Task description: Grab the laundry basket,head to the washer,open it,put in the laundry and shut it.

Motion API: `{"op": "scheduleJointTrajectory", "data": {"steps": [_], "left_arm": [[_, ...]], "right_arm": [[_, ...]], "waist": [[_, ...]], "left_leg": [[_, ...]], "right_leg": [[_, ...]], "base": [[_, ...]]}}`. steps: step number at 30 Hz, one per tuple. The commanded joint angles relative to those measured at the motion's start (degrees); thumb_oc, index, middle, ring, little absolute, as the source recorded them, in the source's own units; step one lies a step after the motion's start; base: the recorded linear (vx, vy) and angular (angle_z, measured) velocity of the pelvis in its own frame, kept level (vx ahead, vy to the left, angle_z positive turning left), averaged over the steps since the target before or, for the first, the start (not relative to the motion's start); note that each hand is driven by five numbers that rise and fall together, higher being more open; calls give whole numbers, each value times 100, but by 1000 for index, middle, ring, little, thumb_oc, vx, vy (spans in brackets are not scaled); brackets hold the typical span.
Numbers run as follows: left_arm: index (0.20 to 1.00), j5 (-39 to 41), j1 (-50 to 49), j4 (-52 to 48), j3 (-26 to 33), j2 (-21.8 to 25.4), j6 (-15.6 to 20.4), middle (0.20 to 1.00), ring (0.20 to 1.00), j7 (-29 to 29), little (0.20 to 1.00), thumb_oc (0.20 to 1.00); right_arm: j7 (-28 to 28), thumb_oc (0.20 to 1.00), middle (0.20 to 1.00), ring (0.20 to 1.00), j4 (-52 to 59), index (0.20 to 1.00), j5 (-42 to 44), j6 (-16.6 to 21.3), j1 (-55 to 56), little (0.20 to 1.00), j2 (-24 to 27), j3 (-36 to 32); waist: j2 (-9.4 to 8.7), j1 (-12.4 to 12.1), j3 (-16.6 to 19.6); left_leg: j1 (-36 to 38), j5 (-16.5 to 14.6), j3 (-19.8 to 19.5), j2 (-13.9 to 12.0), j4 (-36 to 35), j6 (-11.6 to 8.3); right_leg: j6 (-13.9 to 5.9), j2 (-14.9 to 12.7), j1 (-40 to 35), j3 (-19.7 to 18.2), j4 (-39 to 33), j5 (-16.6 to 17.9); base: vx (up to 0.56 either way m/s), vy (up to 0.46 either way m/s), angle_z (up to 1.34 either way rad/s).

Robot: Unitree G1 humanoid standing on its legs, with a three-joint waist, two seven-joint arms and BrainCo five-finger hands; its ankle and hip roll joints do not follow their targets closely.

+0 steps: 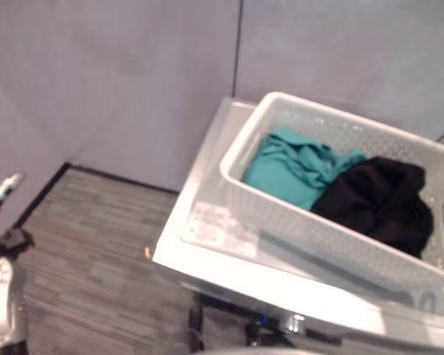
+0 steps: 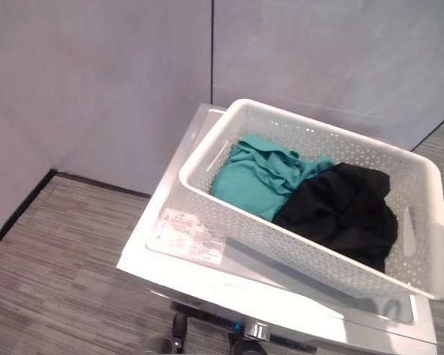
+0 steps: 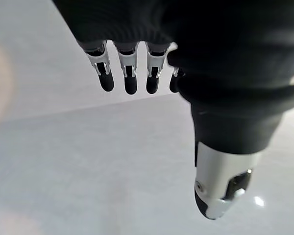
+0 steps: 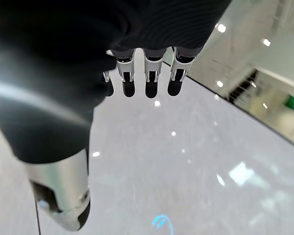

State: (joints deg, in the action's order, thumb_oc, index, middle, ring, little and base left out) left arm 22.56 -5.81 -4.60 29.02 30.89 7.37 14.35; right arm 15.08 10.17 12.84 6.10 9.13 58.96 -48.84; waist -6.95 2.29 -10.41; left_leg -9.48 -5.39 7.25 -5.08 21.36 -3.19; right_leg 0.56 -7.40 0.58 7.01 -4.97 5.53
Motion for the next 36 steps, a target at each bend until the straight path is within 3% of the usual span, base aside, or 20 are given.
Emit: {"op": "scheduleJointTrajectory", "data": {"steps": [1,2,3,4,5,7,9,10,11,12,13,15,16,17,20,25,30,34,36], "left_arm": [[1000,-177,-7,-93,-46,9,380,1000,1000,-55,1000,1000],[1000,-227,-83,-83,-45,-5,394,1000,1000,-55,1000,1000],[1000,-247,-153,-41,-60,-34,446,1000,1000,2,1000,1000],[1000,-247,-155,-39,-61,-31,449,1000,1000,3,1000,1000],[1000,-287,-212,-75,-56,-71,512,1000,1000,67,1000,1000],[1000,-339,-339,-169,3,-165,578,1000,1000,100,1000,1000],[1000,-380,-378,-265,-102,-278,578,1000,1000,82,1000,1000],[1000,-393,-390,-271,-90,-260,573,1000,1000,84,1000,1000],[1000,-446,-351,-265,-191,-326,571,1000,1000,63,1000,1000],[1000,-453,-345,-257,-189,-315,573,1000,1000,66,1000,1000],[1000,-468,-286,-193,-342,-333,551,1000,1000,36,1000,1000],[1000,-560,-245,-72,-404,-334,550,1000,1000,49,1000,1000],[1000,-556,-252,-19,-503,-347,540,1000,1000,45,1000,1000],[1000,-553,-242,-10,-497,-346,545,1000,1000,46,1000,1000],[1000,-497,-306,-28,-679,-357,509,1000,1000,-72,1000,1000],[1000,-486,-488,-181,-706,-430,390,1000,1000,-187,1000,1000],[1000,-449,-587,-249,-707,-462,349,1000,1000,-188,1000,1000],[1000,-435,-644,-222,-698,-481,345,1000,1000,-79,1000,1000],[1000,-440,-658,-212,-689,-490,358,1000,1000,-72,1000,1000]], "right_arm": [[330,1000,1000,1000,-709,1000,-341,362,-699,1000,448,67],[385,1000,1000,1000,-645,1000,-320,430,-671,1000,366,-49],[496,1000,1000,1000,-535,1000,-311,531,-631,1000,178,-86],[497,1000,1000,1000,-527,1000,-314,529,-626,1000,171,-87],[678,1000,1000,1000,-361,1000,-518,570,-590,1000,-114,-73],[893,1000,1000,1000,-114,1000,-850,594,-435,1000,-526,-166],[1086,1000,1000,1000,49,1000,-1028,611,-328,1000,-1062,-106],[1092,1000,1000,1000,115,1000,-1062,591,-321,1000,-1132,-94],[1198,1000,1000,1000,206,1000,-1245,616,-308,1000,-1441,-16],[1211,1000,1000,1000,240,1000,-1281,606,-310,1000,-1481,-6],[1254,1000,1000,1000,281,1000,-1469,506,-409,1000,-1692,229],[1286,1000,1000,1000,448,1000,-1735,393,-509,1000,-1947,384],[1360,1000,1000,1000,507,1000,-1972,281,-595,1000,-2037,491],[1375,1000,1000,1000,513,1000,-2000,266,-616,1000,-2041,508],[1409,1000,1000,1000,527,1000,-2515,6,-710,1000,-2054,691],[1428,1000,1000,1000,609,1000,-3154,-264,-737,1000,-2221,819],[1508,1000,1000,1000,602,1000,-3490,-416,-851,1000,-2237,906],[1514,1000,1000,1000,641,1000,-3744,-483,-1062,1000,-2344,1253],[1487,1000,1000,1000,656,1000,-3776,-495,-1063,1000,-2374,1285]], "waist": [[248,-122,428],[316,-70,512],[396,34,633],[394,45,639],[445,92,682],[566,216,735],[633,303,735],[625,290,749],[670,366,708],[666,344,710],[688,334,623],[663,286,469],[700,256,302],[683,252,283],[833,156,105],[847,-136,255],[799,-344,462],[666,-643,690],[636,-661,734]], "left_leg": [[1216,-39,-509,-633,-192,15],[1458,10,-711,-747,-118,-27],[1821,314,-1140,-865,-259,-139],[1826,328,-1151,-867,-283,-144],[2053,500,-1612,-850,-365,-199],[2246,368,-1857,-858,-713,-223],[2359,-12,-1759,-863,-1096,-224],[2389,-33,-1723,-876,-1130,-212],[2502,-529,-1487,-822,-1434,-181],[2523,-555,-1452,-817,-1447,-163],[2620,-1171,-1337,-564,-1676,-17],[2698,-1538,-1184,-226,-1673,234],[2659,-1548,-1101,-8,-1614,377],[2657,-1551,-1095,19,-1596,394],[2258,-1308,-1090,374,-1499,662],[1781,-889,-997,573,-1614,848],[1503,-678,-874,614,-1693,911],[1175,-504,-690,655,-1681,882],[1149,-474,-661,659,-1713,864]], "right_leg": [[-367,331,106,4,-3,-283],[-395,366,181,-18,-3,-280],[-439,380,374,-33,-3,-112],[-437,380,373,-21,-3,-114],[-505,355,586,-116,9,102],[-579,384,723,-181,14,160],[-673,272,859,-144,16,290],[-690,288,861,-158,12,293],[-788,141,1026,-133,14,422],[-810,145,1030,-156,11,430],[-989,-23,1203,-193,23,626],[-1155,-198,1307,-304,43,726],[-1148,-318,1429,-279,265,749],[-1154,-337,1469,-307,343,719],[-921,-306,1272,-386,1372,144],[-727,-474,795,-327,2357,-311],[-724,-623,413,-393,2596,-386],[-815,-861,-110,-450,2350,-204],[-841,-868,-191,-489,2243,-183]], "base": [[-78,122,20],[-169,270,18],[-125,225,22],[-277,312,21],[-206,270,21],[-227,338,29],[-200,240,28],[-289,302,29],[-190,247,27],[-405,446,17],[-291,350,-10],[-373,425,-39],[-279,291,-50],[-420,322,-48],[-333,213,-33],[-227,54,-31],[-142,-50,-28],[-145,-150,-23],[-101,-145,-25]]}}
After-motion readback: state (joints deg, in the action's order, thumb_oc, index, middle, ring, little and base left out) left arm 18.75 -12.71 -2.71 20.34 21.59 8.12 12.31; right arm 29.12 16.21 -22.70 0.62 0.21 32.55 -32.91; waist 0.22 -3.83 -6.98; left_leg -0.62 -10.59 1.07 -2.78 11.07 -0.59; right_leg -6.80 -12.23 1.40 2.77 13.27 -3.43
